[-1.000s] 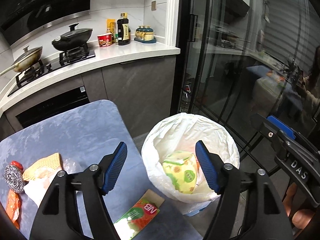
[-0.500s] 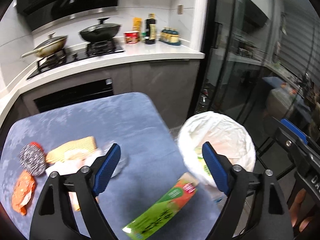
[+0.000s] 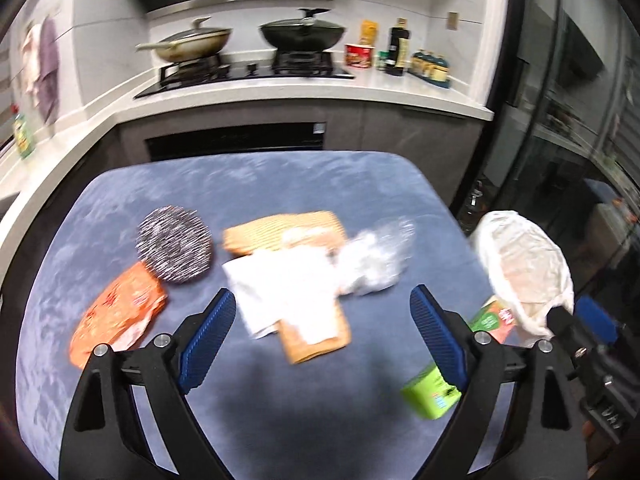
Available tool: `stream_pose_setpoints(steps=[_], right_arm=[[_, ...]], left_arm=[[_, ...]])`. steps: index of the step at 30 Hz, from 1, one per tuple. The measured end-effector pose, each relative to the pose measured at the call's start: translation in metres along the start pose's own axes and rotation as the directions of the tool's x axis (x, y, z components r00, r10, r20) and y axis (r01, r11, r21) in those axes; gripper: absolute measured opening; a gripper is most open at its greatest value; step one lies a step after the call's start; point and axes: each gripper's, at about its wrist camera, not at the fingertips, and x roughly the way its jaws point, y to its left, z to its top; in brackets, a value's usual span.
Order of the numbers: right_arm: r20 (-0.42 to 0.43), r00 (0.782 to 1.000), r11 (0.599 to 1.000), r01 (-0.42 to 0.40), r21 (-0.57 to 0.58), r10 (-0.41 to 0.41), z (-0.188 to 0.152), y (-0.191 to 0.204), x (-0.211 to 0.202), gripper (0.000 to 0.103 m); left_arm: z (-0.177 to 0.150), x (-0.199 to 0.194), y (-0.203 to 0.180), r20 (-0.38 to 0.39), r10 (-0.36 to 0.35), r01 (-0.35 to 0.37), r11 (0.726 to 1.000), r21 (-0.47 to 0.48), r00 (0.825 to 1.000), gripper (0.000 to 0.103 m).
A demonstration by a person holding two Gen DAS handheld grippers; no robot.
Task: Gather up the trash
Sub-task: 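Move the right tool toward the green NB box on the table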
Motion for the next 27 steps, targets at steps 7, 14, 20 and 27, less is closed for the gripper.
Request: stream_pose_setpoints(steps=[7,14,20,27], right_arm=[[-0.121,0.993,0.998,0.018,0.060,-0.010,-0.034,0.009,0.032,0.075],[-0.164,0.986,0.993,0.029,0.113,-0.010,-0.046,0.018,0.059,0.079],[-0.183,0.983,0.990,0.044,0.133,-0.019,-0.046,0.024,0.078,0.081],[-0.192,0.981,0.991,0.057,0.121,-0.033,-0.039,0.030,0.098,0.081]], left_arm=[[-0.018,0.000,0.036,-0.018,0.043,-0.043,0.998,-0.045,0.999,0.086],[-0.025,0.009,0.054,-0.035,0.077,-0.079,0.993,-0.082,0.996,0.087],[-0.027,0.017,0.061,-0.051,0.085,-0.091,0.990,-0.109,0.995,0.090],[-0.025,0.031,0.058,-0.076,0.068,-0.076,0.991,-0.109,0.995,0.090]])
